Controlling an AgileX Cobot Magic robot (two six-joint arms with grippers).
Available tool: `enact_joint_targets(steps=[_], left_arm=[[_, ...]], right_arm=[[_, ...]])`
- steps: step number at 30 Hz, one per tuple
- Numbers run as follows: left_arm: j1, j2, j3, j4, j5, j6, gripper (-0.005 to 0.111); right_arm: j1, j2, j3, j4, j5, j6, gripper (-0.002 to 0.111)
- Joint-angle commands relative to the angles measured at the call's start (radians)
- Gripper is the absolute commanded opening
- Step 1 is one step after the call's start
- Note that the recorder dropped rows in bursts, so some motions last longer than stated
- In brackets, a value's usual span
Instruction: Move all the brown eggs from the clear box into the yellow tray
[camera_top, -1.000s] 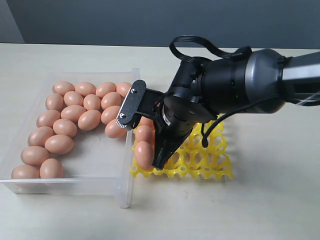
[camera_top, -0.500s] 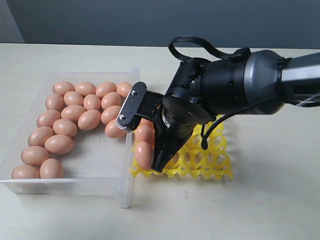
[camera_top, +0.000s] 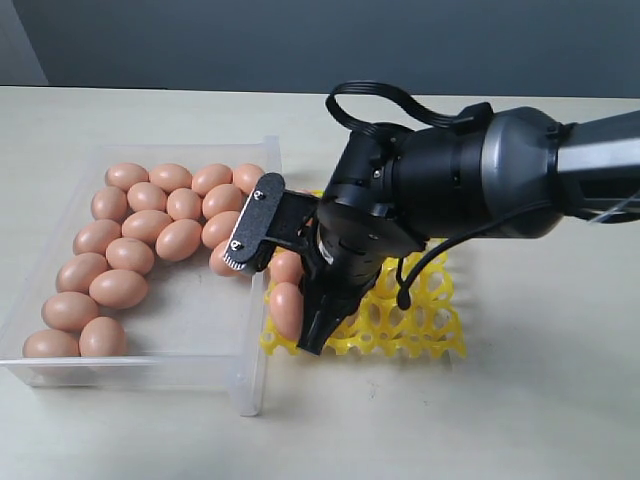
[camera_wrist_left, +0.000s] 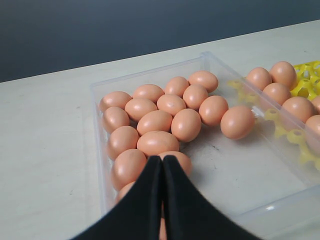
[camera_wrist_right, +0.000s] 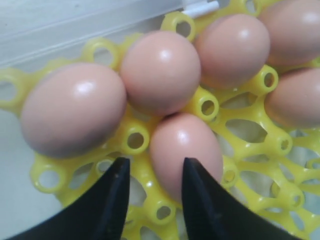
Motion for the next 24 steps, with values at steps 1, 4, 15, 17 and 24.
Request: enact_joint_targets(steps=[1, 4, 15, 17, 24], left_arm=[[-0.001, -0.005, 0.004, 0.000, -0.010, -0.001, 0.000], [-0.001, -0.005, 0.004, 0.000, -0.010, -0.001, 0.000], [-0.001, -0.005, 0.004, 0.000, -0.010, -0.001, 0.000], [-0.001, -0.005, 0.004, 0.000, -0.010, -0.001, 0.000], [-0.001, -0.005, 0.004, 0.000, -0.010, -0.001, 0.000]], right_arm=[[0.002, -0.010, -0.001, -0.011, -0.020, -0.005, 0.036], [0.002, -0.007, -0.001, -0.011, -0.023, -0.005, 0.036], [0.002, 0.024, -0.001, -0.046, -0.017, -0.007, 0.036], [0.002, 0.024, -0.001, -0.042, -0.019, -0.007, 0.036], [0.002, 0.019, -0.001, -0.038, 0.000, -0.007, 0.032]])
